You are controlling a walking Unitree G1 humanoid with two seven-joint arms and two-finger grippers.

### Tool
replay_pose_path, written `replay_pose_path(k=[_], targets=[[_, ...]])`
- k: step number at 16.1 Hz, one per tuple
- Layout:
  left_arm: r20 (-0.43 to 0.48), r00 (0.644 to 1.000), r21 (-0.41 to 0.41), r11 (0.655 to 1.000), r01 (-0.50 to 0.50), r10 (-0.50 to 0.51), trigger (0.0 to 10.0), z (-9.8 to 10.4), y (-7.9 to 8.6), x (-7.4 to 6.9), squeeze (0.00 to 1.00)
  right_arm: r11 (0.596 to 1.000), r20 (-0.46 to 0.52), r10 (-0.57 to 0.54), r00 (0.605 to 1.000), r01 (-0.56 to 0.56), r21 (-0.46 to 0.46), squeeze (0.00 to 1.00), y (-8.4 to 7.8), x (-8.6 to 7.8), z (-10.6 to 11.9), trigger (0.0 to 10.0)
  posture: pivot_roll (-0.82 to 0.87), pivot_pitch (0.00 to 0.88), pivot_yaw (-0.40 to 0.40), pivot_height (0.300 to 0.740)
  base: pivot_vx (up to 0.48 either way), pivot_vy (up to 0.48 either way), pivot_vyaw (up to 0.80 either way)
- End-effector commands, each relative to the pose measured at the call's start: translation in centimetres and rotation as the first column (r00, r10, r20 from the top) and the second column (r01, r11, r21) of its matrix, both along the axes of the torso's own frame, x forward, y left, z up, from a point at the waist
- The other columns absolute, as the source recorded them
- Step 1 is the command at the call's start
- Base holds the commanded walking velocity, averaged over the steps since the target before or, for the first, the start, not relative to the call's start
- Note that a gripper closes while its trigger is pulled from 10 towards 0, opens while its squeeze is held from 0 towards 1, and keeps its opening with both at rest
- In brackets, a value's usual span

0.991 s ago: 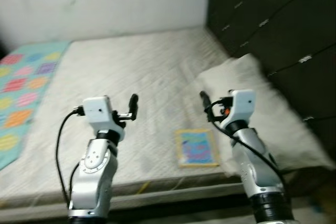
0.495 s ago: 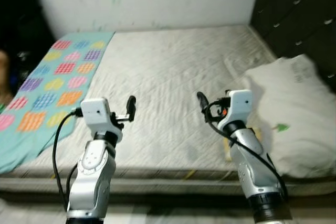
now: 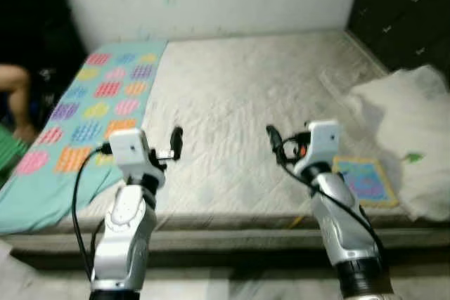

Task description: Clean up the room

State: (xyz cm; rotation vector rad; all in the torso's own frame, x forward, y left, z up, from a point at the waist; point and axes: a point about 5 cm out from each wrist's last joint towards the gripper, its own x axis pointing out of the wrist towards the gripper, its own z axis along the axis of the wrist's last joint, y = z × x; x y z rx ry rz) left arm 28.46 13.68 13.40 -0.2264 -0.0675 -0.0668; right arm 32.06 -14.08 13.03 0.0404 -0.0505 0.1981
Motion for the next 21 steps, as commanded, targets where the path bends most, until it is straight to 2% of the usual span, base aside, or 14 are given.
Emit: replay_pose_path(k=[1, 4, 12, 21], targets=[[0.004, 1.0, 0.005, 1.0, 0.006, -0.006, 10.0, 0.08, -0.35, -0.02, 0.0, 1.0, -0.002, -0.011, 1.0, 0.011, -0.011, 0.0, -0.56, -0.11, -0.14, 10.0, -0.19, 0.0, 0.095, 0.74, 0.0, 0.48, 0.0], [0.038, 0.999, 0.006, 1.0, 0.027, -0.028, 10.0, 0.38, -0.4, -0.21, 0.0, 1.0, -0.003, -0.01, 1.0, 0.01, -0.015, 0.0, -0.57, -0.15, -0.18, 10.0, -0.2, 0.0, 0.097, 0.74, 0.0, 0.0, 0.0], [0.052, 0.997, -0.006, 0.998, 0.056, -0.056, 10.0, 0.49, -0.72, -0.38, 0.0, 1.0, -0.002, -0.011, 1.0, 0.011, -0.02, 0.0, -0.6, -0.14, -0.21, 10.0, -0.2, 0.0, 0.095, 0.74, 0.0, 0.0, 0.0], [0.056, 0.996, -0.004, 0.998, 0.066, -0.066, 10.0, 0.54, -0.81, -0.4, 0.0, 1.0, -0.002, -0.011, 1.0, 0.011, -0.021, 0.0, -0.55, -0.12, -0.22, 10.0, -0.2, 0.0, 0.096, 0.74, 0.306, 0.0, 0.0]])
